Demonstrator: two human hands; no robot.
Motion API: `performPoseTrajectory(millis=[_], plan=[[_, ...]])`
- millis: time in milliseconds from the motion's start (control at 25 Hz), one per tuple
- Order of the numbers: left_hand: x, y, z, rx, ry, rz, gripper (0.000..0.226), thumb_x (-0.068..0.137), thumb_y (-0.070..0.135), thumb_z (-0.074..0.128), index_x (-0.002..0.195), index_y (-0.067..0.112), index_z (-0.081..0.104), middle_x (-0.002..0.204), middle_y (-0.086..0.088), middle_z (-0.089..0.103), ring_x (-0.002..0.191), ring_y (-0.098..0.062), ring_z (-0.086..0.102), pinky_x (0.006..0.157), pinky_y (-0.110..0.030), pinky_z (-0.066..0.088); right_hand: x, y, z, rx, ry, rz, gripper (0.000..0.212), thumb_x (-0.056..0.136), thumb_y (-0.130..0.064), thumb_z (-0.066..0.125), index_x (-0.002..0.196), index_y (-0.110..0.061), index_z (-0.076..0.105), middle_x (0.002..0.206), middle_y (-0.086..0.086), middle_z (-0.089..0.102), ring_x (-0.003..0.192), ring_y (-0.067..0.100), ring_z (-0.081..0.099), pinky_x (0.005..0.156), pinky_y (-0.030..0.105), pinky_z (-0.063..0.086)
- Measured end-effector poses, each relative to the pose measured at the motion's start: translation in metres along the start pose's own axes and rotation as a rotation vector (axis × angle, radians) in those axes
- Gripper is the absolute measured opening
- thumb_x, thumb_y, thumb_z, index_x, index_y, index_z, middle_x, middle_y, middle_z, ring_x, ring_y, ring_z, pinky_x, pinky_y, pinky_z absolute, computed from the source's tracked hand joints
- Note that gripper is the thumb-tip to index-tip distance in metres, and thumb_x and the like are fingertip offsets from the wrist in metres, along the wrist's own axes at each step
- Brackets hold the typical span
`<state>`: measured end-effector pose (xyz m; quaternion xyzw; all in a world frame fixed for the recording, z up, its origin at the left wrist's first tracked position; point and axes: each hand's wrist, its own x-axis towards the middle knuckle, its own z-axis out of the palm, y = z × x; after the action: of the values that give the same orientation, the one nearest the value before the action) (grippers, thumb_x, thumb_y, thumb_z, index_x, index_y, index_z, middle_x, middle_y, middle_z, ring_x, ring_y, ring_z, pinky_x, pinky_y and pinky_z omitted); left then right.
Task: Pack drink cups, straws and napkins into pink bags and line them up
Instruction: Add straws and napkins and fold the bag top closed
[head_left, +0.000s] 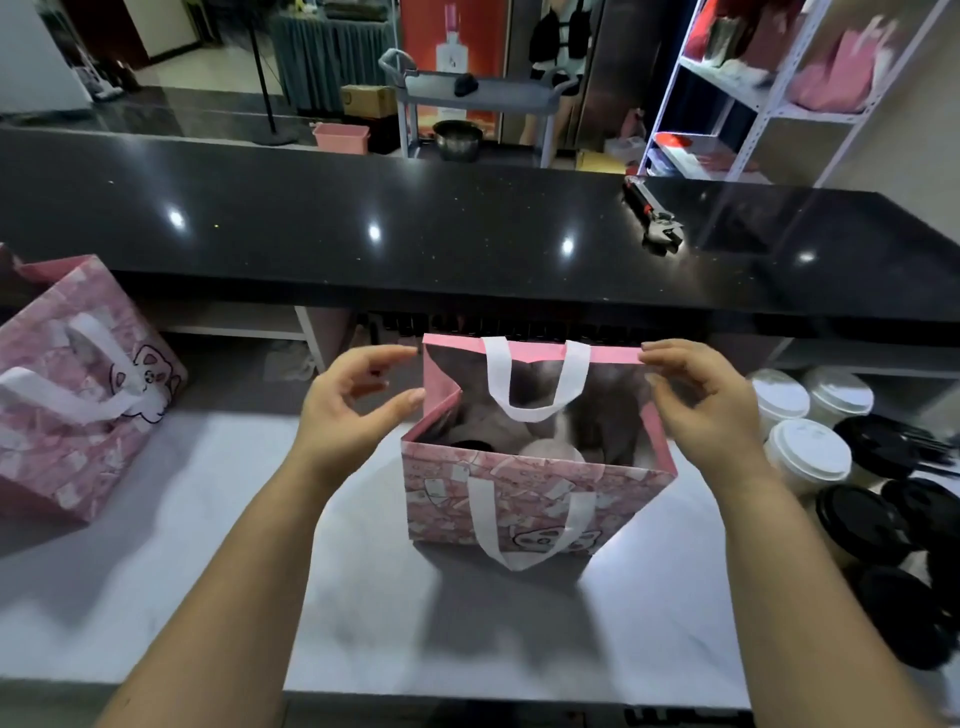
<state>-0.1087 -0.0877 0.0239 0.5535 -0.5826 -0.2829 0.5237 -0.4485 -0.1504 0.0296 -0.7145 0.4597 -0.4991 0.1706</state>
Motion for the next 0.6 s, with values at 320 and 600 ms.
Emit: performPoseTrajectory(millis=[320, 600], plan=[[-0.047, -0.032, 0.014, -0.273, -0.093, -0.141, 0.055, 0.061, 0.042, 0.088, 0.111, 0.031, 0.069, 0.111, -0.002, 0.071, 0.104, -0.022, 0.067, 0.087, -0.036, 0.054, -0.056, 0.033, -0.019, 0.666, -0.371, 0.428, 0.067, 0.06, -0.056, 0.082, 0.116, -0.023, 0.067, 0.12, 0.003, 0.067, 0.112, 0.017, 0.062, 0.087, 0.028, 0.052], [-0.048, -0.028, 0.043, -0.327, -0.025, -0.163, 0.026, 0.075, 0.025, 0.074, 0.099, 0.034, 0.076, 0.096, 0.004, 0.075, 0.09, -0.011, 0.069, 0.075, -0.02, 0.054, -0.07, 0.018, 0.02, 0.695, -0.225, 0.522, 0.037, 0.077, -0.008, 0.071, 0.111, -0.023, 0.072, 0.105, 0.006, 0.073, 0.096, 0.016, 0.069, 0.075, 0.025, 0.056]])
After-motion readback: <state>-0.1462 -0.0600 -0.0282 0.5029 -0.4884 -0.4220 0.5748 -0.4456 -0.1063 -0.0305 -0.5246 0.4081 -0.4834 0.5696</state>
